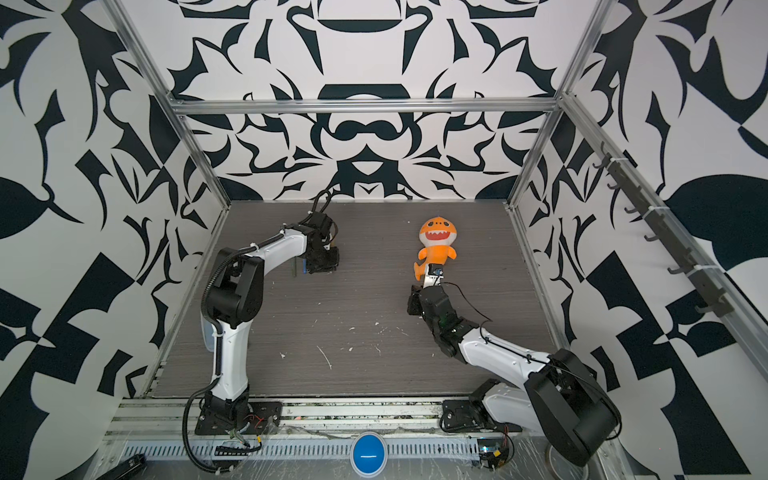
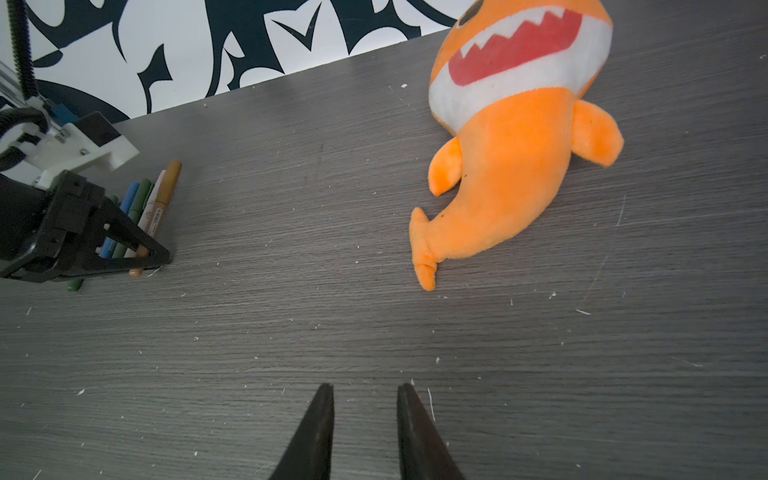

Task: Insert the pens into the pen caps
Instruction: 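Carry the capped brown pen to the other pens while the right gripper withdraws, then lay the brown pen beside the pink pen and open the left gripper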

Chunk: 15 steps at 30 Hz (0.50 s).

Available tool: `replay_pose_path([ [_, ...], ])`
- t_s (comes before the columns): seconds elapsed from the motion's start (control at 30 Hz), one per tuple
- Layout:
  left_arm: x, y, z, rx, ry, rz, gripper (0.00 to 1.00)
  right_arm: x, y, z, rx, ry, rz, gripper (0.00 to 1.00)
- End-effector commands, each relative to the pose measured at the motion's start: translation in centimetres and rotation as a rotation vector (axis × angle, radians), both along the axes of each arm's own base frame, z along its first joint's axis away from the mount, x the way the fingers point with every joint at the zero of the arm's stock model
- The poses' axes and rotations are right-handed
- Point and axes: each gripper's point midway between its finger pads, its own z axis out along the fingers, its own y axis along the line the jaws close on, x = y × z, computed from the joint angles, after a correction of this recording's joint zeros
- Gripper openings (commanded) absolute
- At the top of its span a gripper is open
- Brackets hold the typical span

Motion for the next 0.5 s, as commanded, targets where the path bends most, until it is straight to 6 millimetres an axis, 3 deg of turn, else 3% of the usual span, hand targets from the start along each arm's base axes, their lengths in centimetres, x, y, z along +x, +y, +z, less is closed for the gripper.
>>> replay_pose_path([
  [0.0,-0.3,0.4,-0.8,-0.018,0.058,0.01,0.12,0.9,1.3,2.1,0.054,-0.047,0.025,0.3],
  [0.13,-0.2,0.3,-0.6,-0.066,0.077,0.03,0.16,0.9,2.4,2.1,0.055,-0.041,0.073,0.29],
  [0.47,0.2,0.6,0.5,-0.062,0.085,0.031,0.23,0.8,2.3,2.2,0.053,-0.042,0.067,0.29],
])
